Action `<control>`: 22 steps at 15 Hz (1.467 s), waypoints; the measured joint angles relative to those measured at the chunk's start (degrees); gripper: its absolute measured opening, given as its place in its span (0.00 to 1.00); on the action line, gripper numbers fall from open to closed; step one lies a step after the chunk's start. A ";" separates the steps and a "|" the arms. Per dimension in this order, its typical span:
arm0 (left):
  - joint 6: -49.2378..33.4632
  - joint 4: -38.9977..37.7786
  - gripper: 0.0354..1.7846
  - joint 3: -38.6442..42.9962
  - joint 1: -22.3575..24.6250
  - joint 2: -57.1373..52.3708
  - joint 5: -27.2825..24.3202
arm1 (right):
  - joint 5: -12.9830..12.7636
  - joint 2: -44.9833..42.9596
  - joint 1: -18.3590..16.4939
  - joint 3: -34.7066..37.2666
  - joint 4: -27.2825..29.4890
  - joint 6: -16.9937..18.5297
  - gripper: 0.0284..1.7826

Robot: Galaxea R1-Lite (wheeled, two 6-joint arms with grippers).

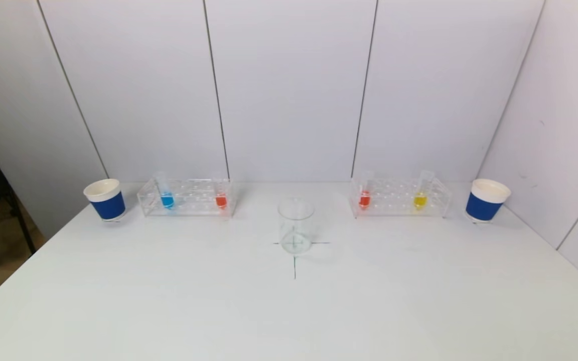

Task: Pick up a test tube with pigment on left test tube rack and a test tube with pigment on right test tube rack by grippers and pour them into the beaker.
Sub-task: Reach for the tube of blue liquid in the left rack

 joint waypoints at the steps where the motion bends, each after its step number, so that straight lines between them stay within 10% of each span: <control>1: 0.01 1.66 0.99 -2.10 0.00 0.22 -0.20 | 0.00 0.00 0.00 0.00 0.00 -0.02 0.99; 13: 0.01 -1.18 0.99 -15.02 0.00 16.43 0.94 | 0.00 0.00 0.00 0.00 0.02 -0.02 0.99; 22: -0.22 -32.95 0.99 -18.64 0.33 51.98 3.90 | 0.00 0.00 0.00 0.00 0.00 -0.02 0.99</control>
